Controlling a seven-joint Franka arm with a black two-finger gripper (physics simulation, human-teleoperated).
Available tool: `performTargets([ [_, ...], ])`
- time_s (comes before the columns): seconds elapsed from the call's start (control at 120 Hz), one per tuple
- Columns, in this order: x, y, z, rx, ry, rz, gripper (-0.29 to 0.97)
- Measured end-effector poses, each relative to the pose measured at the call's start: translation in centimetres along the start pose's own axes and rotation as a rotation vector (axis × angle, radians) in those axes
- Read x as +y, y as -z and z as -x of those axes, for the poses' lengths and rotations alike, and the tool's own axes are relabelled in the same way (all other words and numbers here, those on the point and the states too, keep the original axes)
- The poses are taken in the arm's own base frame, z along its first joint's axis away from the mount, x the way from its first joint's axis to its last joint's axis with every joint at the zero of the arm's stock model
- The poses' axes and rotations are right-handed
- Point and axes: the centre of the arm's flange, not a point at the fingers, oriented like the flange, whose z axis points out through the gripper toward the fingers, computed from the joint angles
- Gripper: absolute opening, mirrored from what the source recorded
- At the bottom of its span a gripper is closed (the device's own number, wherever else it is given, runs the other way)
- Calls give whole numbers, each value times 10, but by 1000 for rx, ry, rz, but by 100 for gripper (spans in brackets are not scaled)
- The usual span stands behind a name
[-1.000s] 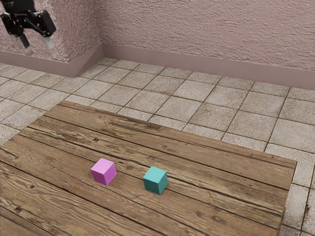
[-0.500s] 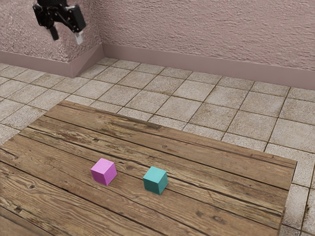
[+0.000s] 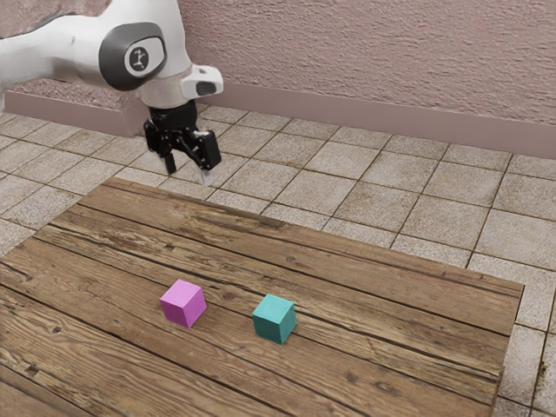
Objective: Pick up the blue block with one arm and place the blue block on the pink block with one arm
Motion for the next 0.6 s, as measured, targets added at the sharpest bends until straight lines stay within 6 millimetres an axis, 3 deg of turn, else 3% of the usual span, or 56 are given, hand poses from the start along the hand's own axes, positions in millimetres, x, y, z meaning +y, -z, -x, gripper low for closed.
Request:
performTargets([
  [0.217,12,-85,-10,29,20,8,66],
  [0.408,50,-106,-17,80,-9,30,66],
  [0.6,77,-147,-12,61,-30,33,66],
])
